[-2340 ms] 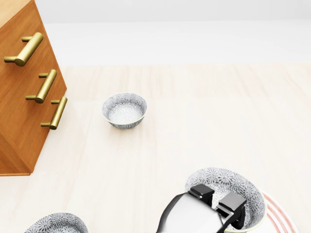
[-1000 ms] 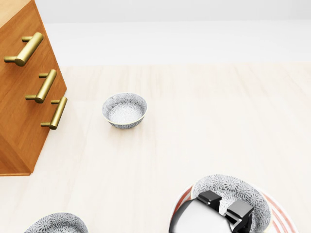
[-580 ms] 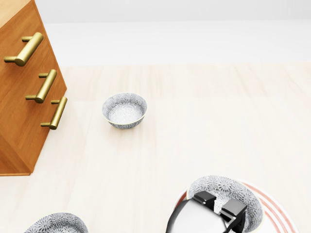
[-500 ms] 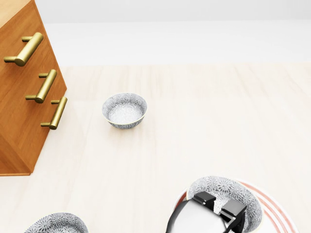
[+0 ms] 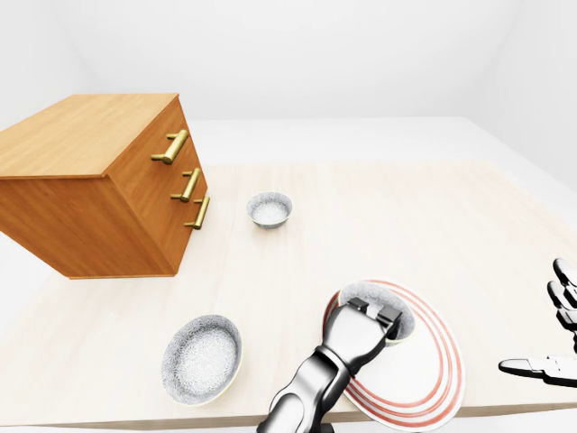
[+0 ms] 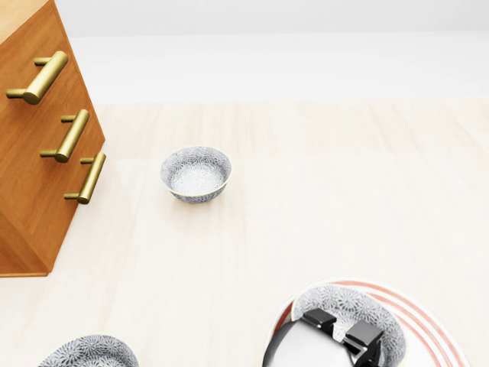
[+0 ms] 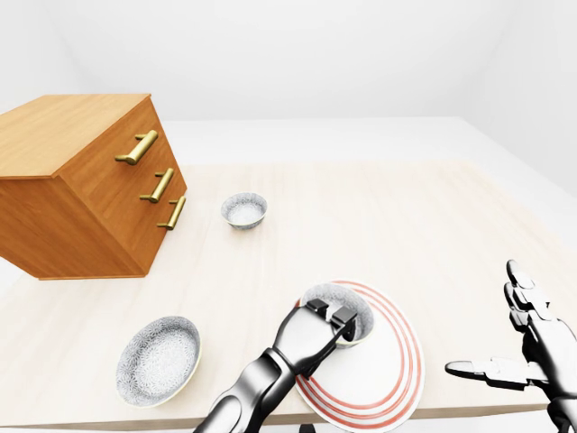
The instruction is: Put the bowl in the middle on the plate.
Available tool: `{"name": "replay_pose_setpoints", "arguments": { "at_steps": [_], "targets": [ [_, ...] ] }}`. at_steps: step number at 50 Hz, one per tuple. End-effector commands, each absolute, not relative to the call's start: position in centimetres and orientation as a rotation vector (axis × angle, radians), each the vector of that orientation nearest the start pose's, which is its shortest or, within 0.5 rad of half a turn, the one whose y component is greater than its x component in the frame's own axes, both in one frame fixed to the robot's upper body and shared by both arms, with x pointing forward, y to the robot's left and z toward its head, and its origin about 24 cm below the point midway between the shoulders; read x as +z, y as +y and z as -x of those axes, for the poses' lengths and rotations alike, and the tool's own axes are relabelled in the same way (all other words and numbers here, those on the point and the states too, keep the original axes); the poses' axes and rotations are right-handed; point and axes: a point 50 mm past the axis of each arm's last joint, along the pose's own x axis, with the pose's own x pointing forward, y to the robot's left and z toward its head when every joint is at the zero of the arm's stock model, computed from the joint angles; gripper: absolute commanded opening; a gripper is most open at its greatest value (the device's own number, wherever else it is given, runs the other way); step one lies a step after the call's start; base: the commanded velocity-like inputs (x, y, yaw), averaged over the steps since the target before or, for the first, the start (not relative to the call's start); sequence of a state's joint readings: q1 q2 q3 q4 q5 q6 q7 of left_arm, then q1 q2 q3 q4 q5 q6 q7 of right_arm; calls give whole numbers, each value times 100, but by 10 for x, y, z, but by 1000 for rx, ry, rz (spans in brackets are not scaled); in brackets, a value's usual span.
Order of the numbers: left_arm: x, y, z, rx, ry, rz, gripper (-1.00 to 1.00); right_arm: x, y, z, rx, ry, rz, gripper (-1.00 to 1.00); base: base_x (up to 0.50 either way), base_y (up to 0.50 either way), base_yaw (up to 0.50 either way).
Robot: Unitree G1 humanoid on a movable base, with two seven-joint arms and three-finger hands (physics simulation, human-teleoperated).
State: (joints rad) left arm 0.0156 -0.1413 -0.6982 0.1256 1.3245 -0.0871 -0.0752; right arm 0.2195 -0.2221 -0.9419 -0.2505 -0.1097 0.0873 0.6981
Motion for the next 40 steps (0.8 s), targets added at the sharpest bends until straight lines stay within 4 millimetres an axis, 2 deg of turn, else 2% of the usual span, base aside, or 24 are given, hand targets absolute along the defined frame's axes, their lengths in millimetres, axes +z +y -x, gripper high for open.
{"name": "replay_pose_setpoints", "arguments": {
  "at_steps": [1,35,36,37,38,40],
  "targets": [
    [31,-46,-188,-750,-406,-1134,-100,97,-358,-126,-271,165,434,100,0,0,0],
    [27,-45,-190,-764,-372,-1138,-100,98,-357,-126,-266,162,439,100,0,0,0],
    [28,-44,-191,-762,-373,-1138,-82,99,-357,-126,-267,160,441,100,0,0,0],
    [28,-44,-190,-767,-365,-1131,-16,99,-357,-126,-268,159,442,100,0,0,0],
    [29,-43,-190,-767,-365,-1130,21,99,-357,-126,-269,159,442,100,1,0,0],
    [27,-43,-189,-779,-355,-1127,70,100,-357,-125,-270,157,445,100,0,0,0]
  ]
}}
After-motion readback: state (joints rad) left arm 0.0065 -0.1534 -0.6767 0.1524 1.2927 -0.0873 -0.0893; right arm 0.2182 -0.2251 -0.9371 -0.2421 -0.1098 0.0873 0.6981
